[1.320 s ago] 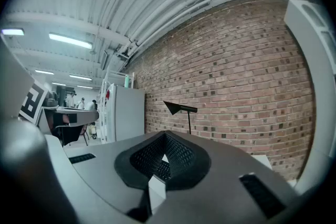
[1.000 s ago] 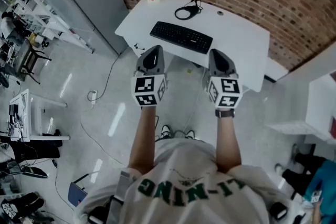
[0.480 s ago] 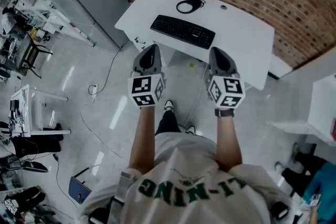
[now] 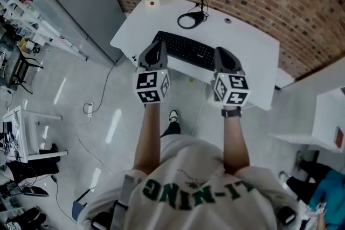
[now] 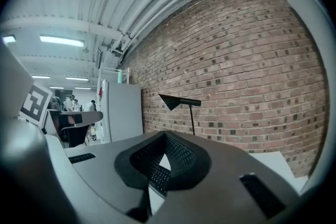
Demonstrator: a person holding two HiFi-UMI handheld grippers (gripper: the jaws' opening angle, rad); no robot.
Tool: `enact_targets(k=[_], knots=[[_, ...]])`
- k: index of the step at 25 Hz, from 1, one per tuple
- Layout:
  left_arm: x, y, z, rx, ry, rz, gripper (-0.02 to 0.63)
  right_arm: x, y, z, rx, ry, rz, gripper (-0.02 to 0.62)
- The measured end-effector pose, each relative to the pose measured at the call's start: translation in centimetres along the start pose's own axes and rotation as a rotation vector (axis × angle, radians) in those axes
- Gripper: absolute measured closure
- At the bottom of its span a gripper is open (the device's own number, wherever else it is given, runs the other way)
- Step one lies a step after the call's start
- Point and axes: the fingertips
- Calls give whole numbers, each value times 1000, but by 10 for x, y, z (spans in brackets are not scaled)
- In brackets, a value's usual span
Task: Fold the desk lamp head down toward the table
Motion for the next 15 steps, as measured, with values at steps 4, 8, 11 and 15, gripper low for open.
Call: enact_targets(k=[4, 8, 11, 15], knots=[[-20, -39, 31, 19, 6, -20, 606, -20, -51, 5, 5, -1, -13, 597], [-22, -70, 57, 42, 15, -17, 606, -25, -93, 16, 4, 11, -4, 597], [-18, -92, 72, 77, 24, -2, 606, -31, -119, 26, 3, 23, -3, 597], [-16, -118, 86, 109, 49, 16, 606, -33, -141, 29, 5, 27, 1, 597]])
Point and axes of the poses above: the fingertips, and each gripper's own axes: y backward along the fingers, z to its left, x out of its underside, and after that the axes turned 2 degrees about -y, right-handed
